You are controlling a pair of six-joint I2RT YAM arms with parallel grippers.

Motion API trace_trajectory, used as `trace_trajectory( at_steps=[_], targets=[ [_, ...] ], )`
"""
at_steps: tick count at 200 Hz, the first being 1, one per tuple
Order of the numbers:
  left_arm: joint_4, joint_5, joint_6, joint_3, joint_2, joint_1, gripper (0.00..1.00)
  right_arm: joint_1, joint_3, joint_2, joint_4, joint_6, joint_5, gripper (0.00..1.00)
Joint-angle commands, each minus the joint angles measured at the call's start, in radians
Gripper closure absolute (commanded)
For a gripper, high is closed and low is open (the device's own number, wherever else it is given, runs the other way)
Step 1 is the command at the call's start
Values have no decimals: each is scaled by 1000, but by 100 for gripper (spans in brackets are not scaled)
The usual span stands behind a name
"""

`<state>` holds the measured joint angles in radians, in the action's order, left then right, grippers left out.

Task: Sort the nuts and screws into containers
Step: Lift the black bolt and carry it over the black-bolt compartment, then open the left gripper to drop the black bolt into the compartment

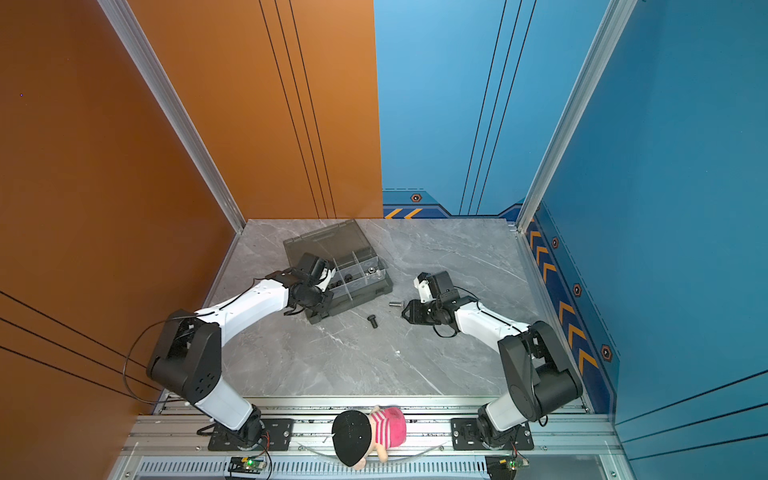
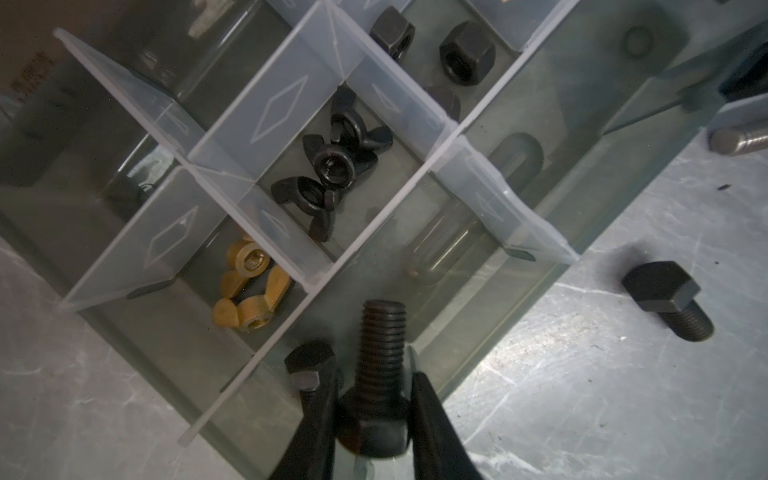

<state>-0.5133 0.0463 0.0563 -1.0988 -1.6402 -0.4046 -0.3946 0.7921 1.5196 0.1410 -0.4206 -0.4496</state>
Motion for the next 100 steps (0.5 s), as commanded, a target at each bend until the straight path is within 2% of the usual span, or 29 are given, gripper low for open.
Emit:
trace_trajectory(
  at_steps=[1, 20, 63, 76, 100],
  targets=[
    [3, 26, -1, 2, -12, 8, 82, -7, 4, 8, 32, -6, -6, 61],
    [2, 43, 4, 1, -12, 7, 72, -7, 3, 5, 32, -6, -6, 61],
    [3, 46, 13, -3, -4, 7, 59, -9, 3, 4, 33, -6, -8, 61],
    [3, 38, 20, -2, 3, 9, 51, -11, 3, 3, 34, -6, -7, 61],
    [-1, -5, 30, -5, 14, 9, 47, -13, 2, -2, 34, -6, -8, 61]
  ],
)
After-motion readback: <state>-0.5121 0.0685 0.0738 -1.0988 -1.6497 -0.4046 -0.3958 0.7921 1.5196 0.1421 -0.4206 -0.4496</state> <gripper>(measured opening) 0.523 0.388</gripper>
